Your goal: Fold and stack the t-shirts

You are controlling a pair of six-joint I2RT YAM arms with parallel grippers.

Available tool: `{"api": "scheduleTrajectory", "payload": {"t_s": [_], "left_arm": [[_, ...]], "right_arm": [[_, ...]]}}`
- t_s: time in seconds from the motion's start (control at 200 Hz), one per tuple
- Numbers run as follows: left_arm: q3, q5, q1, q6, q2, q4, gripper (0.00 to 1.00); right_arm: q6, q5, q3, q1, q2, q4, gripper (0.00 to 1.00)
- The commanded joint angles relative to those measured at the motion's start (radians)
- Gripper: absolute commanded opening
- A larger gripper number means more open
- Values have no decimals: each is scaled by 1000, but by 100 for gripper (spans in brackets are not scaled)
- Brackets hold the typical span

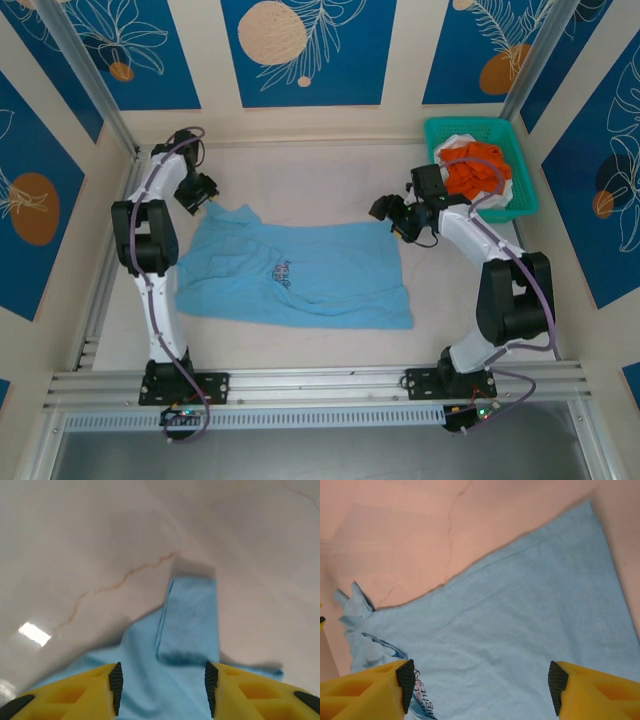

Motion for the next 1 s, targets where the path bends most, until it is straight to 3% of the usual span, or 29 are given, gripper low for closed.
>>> {"api": "scheduleTrajectory", "payload": {"t_s": [0.0,0.29,0.83,0.995], "left_arm": [[66,18,29,67,32,-9,46],[100,68,33,105,111,6,37],[165,46,31,177,190,4,35],[168,49,30,196,220,4,25]], "right_arm": [[-62,-93,78,-29,46,-28,71],[-77,-63,60,-35,48,22,69],[-101,-74,128,-44,121,-24,66],[-102,-65,138,-44,130,-47,65]]}}
